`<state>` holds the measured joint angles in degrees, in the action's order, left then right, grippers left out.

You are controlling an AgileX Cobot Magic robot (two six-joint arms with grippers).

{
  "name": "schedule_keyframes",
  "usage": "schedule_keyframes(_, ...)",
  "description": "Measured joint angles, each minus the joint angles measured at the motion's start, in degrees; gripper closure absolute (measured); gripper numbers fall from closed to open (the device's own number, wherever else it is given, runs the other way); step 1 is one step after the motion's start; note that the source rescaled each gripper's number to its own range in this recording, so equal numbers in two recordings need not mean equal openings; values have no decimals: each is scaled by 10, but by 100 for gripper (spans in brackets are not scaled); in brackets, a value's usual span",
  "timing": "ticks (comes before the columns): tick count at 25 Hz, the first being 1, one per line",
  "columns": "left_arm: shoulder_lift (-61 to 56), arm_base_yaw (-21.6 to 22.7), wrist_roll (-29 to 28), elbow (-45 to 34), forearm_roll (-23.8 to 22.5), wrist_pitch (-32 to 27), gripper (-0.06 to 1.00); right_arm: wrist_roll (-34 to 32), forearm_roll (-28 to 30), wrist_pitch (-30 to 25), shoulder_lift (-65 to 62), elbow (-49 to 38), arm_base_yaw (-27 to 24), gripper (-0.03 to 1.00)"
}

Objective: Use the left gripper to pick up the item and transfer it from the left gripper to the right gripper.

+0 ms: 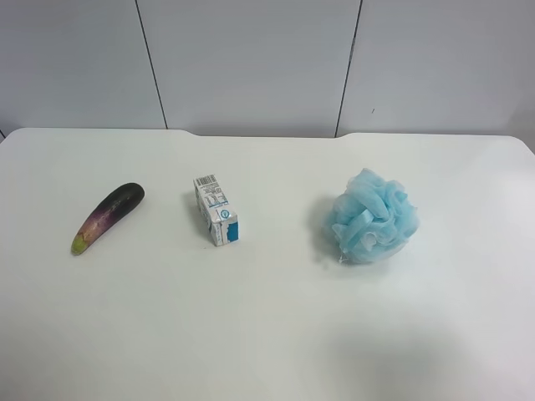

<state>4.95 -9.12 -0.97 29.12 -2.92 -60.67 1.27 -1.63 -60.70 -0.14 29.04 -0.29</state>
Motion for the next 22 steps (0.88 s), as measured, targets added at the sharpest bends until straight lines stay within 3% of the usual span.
schedule_keyframes(17, 5, 0, 6, 1, 0, 0, -6, 0, 0, 0, 0, 0, 0, -3)
schedule_keyframes(22, 96, 0, 28, 53, 1, -1, -6, 0, 0, 0, 0, 0, 0, -3)
